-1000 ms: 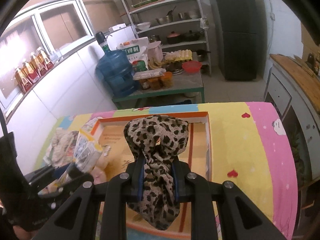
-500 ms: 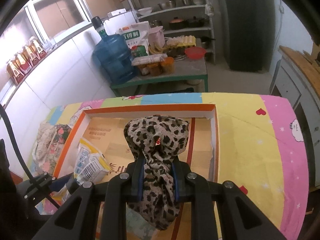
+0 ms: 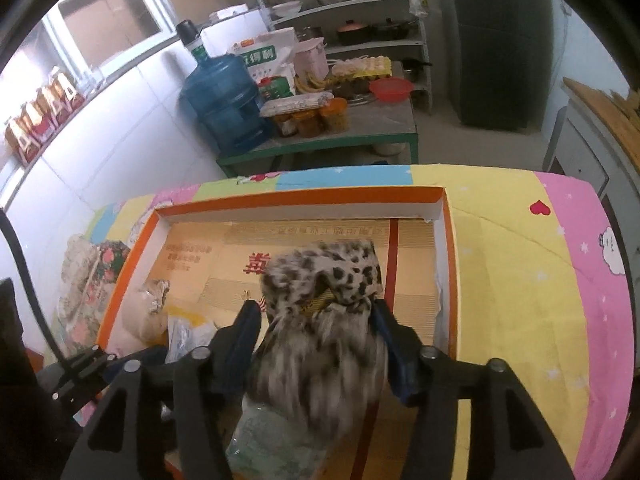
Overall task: Organize soft objects
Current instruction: 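Open both tools to release the snack bag and scrunchie into the box, then withdraw both tools from the box back toward the mat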
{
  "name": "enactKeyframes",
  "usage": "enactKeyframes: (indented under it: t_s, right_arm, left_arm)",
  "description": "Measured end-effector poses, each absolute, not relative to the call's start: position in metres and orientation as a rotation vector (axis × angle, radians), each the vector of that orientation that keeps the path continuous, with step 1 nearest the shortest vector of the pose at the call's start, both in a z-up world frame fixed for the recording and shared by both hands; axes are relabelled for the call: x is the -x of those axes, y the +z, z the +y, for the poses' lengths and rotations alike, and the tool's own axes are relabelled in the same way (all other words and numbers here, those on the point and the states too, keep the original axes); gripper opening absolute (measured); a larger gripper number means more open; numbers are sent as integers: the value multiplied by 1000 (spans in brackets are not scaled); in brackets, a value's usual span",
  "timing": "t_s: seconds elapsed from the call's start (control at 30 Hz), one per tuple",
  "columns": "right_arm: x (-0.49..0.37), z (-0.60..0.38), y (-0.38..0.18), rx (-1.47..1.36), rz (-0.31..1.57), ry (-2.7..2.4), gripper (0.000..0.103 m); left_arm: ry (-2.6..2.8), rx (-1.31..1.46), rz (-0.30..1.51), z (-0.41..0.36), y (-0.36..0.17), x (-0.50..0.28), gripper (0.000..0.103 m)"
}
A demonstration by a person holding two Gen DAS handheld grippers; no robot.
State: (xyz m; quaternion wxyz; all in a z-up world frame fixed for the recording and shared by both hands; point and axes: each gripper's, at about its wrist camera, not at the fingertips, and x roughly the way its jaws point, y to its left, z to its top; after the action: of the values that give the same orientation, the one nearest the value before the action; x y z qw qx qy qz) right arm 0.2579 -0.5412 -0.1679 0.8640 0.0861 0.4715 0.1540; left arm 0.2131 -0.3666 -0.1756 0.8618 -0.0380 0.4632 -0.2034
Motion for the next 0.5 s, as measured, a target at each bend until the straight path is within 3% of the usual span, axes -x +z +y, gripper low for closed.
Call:
enactKeyframes:
  t_s: [0.5]
  right_arm:
    - [-209, -553, -132, -251, 870, 220, 58]
  left_arm:
    - [-461, 47, 843, -344, -130, -179, 68]
